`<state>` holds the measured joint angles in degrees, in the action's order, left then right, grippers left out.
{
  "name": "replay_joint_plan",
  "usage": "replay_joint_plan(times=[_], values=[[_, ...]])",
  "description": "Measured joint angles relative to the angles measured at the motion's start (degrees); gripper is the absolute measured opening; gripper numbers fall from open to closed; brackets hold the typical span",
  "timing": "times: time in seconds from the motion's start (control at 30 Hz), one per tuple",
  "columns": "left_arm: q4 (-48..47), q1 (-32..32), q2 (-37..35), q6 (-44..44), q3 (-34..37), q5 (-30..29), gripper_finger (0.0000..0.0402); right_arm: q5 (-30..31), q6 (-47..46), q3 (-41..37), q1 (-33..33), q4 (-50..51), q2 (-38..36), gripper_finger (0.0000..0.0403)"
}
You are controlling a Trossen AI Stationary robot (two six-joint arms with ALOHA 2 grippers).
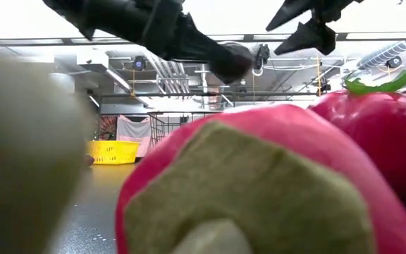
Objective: Sort produce into baskets
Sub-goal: Put the large purple onion into the pink bin
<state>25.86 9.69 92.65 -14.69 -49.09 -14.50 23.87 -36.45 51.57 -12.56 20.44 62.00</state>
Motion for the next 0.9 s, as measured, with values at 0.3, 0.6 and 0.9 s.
replay_joint_plan(times=[0.3, 0.6, 0.9], values=[[10.3, 1.0, -3.7, -1.1, 5.3, -1.1, 0.0282, -7.4, -1.5, -5.9, -0.2, -23.9, 5.6, 0.0311], [11.1, 1.6, -3.4, -4.1, 4.0, -1.3, 0.0281, -9.6, -2.2, -5.8, 0.1, -32.7, 10.5, 0.0321], [11.2, 1.8, -3.4, -4.7, 3.8, -1.3, 0.0281, -10.8, -1.0, -5.9, 0.6, -36.0, 12.2, 0.0284]])
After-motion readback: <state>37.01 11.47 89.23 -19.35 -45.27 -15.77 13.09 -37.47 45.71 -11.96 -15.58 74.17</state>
